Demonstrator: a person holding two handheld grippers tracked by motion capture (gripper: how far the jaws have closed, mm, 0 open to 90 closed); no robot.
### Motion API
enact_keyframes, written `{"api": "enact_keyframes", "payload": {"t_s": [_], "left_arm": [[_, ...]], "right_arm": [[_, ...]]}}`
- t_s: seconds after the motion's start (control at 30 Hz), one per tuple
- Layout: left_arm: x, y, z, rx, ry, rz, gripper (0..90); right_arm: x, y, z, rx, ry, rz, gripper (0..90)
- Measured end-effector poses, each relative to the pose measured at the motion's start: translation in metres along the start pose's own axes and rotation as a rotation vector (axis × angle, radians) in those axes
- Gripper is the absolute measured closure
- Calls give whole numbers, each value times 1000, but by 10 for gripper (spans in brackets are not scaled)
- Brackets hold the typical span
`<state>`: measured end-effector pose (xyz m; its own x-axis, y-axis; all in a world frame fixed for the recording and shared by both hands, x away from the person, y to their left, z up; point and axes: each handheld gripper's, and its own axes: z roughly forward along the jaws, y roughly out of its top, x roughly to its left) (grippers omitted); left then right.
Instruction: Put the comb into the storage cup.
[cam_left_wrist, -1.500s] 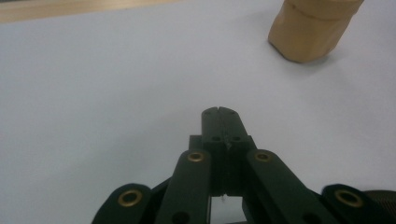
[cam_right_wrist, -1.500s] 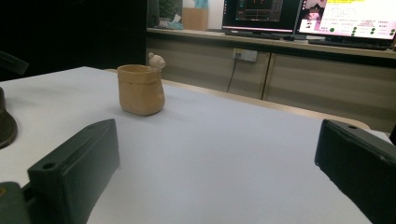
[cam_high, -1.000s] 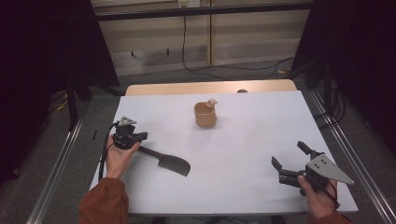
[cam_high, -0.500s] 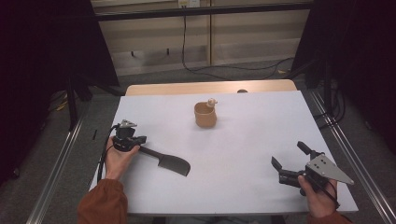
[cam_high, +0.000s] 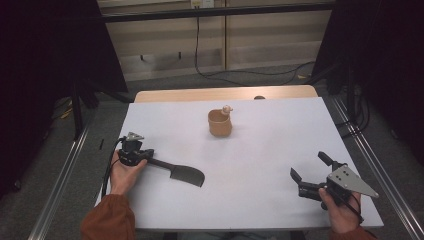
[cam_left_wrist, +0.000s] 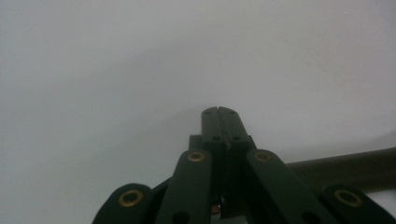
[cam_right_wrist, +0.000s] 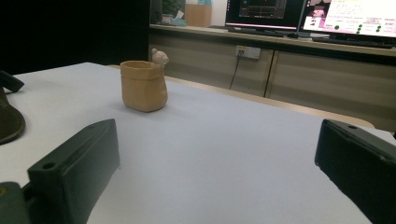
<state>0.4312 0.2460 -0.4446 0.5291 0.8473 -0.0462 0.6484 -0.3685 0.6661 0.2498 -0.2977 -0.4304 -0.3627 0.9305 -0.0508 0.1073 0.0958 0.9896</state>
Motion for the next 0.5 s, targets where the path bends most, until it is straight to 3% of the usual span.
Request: {"api": "enact_keyframes", "payload": {"t_s": [0.5], "left_arm": [[0,-7,-4,-14,-5,-1,900]], "right_arm": [[0,0,0,1,-3,1,0]]}}
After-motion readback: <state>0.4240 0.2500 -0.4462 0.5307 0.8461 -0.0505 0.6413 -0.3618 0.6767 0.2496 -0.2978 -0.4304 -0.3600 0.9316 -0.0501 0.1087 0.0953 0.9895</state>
